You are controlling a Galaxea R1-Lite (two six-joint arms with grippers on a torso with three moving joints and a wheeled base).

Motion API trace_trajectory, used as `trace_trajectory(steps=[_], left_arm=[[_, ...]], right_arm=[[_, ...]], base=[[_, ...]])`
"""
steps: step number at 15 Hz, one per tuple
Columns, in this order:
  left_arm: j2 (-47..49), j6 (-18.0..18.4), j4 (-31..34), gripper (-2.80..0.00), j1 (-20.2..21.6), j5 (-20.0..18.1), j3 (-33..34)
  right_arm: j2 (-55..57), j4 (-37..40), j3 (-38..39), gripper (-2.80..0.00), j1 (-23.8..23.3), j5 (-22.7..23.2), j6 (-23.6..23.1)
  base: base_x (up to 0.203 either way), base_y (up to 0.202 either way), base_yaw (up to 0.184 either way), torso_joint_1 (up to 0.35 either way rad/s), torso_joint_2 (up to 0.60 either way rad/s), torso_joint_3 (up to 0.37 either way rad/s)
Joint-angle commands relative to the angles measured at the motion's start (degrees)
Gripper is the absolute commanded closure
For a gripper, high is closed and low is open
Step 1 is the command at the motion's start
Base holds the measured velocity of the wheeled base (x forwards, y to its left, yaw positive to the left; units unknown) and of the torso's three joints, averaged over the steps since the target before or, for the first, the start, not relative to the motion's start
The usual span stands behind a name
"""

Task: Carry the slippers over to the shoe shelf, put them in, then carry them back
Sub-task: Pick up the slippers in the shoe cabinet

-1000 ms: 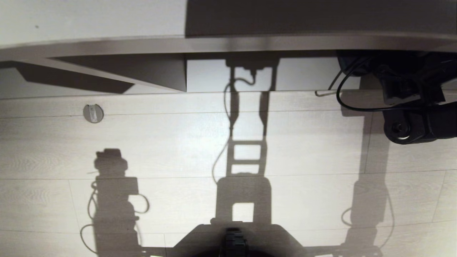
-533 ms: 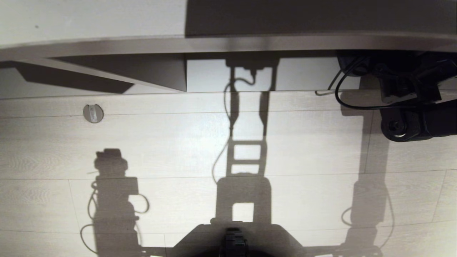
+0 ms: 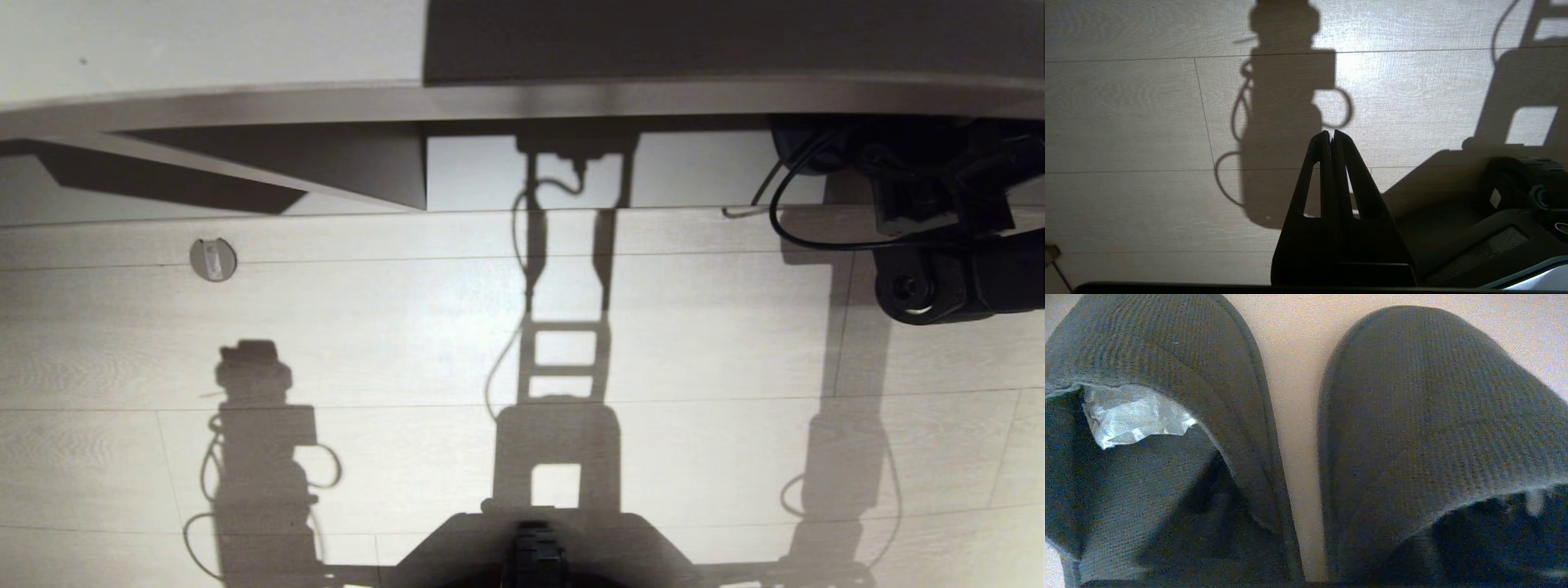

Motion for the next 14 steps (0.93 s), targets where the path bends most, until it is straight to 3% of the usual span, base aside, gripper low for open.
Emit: trace_trajectory(steps=[1,10,14], left_arm=[[0.0,-0.1,0.0,0.0,0.0,0.0,0.0],[0.0,0.0,0.0,0.0,0.0,0.0,0.0],[0.0,0.0,0.0,0.0,0.0,0.0,0.0]], right_arm=[[-0.3,-0.5,0.3,0.0,0.0,0.0,0.0],[-1.1,-0.5,1.9,0.0,0.1,0.1,0.1],[-6.6,-0.4,5.6,0.0,0.1,0.0,0.8]], base=[[0.0,0.0,0.0,0.0,0.0,0.0],[0.0,0.0,0.0,0.0,0.0,0.0],[0.0,0.0,0.0,0.0,0.0,0.0]])
